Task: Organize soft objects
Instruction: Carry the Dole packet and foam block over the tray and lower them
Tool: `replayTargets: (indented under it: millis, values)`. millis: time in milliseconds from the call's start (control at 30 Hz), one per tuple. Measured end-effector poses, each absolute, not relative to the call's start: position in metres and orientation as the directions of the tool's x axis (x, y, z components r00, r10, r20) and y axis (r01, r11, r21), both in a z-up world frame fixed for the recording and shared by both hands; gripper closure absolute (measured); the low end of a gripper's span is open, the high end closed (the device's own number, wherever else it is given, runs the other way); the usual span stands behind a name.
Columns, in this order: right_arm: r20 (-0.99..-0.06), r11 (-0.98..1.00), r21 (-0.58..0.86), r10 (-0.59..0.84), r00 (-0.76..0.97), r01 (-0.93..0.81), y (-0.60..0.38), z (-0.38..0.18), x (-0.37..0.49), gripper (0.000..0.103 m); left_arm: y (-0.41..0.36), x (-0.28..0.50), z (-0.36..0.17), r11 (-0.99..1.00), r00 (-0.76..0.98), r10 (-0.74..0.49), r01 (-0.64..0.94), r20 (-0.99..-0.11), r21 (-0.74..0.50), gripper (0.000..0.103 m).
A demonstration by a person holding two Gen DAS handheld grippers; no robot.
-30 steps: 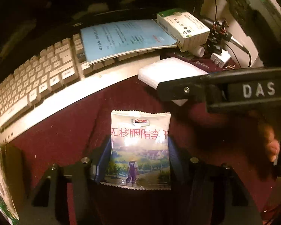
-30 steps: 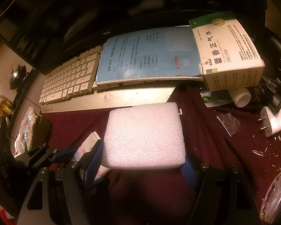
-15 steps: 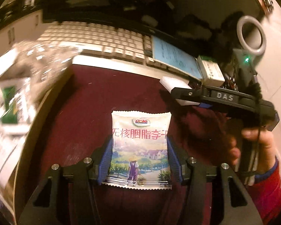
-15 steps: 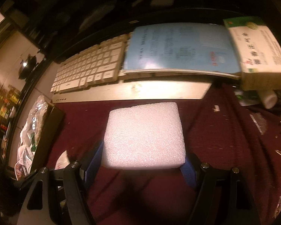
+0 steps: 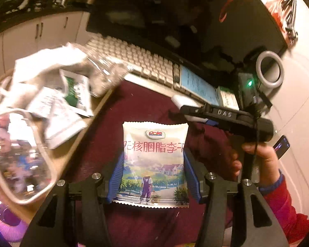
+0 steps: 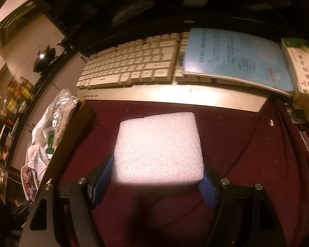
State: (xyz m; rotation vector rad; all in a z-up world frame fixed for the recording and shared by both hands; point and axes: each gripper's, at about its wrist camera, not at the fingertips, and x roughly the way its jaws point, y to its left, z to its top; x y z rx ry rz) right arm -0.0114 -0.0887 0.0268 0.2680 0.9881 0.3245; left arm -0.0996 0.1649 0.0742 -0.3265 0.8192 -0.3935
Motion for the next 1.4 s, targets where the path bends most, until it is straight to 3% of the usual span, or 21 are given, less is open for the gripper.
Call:
replayTargets:
  millis: [167, 767, 1100, 1400]
  values:
    - [-0.759, 0.911, 0.371, 0.410, 0.505, -0.183, -0.075, 0.031, -0.013, 0.024, 0.203, -0.119, 0.098, 0.894, 0.685, -0.403, 0.154, -0.607, -0.420, 0.049]
    - [-0.737, 0.874, 0.395, 0.485, 0.471, -0.281, -0.035, 0.036, -0.022, 0.024, 0.311, -0.118, 0.111, 0.945, 0.763, -0.102, -0.125, -0.638, -0.301, 0.049]
    - [-0.731, 0.839, 0.435, 0.541, 0.417, -0.326, -0.015, 0.035, -0.027, 0.024, 0.367, -0.079, 0.078, 0.910, 0.722, -0.081, -0.228, -0.687, -0.346, 0.049]
    - [-0.696, 0.770, 0.443, 0.618, 0.365, -0.460, 0.039, 0.060, -0.026, 0.024, 0.372, -0.066, 0.060, 0.907, 0.711, -0.103, -0.221, -0.696, -0.359, 0.049]
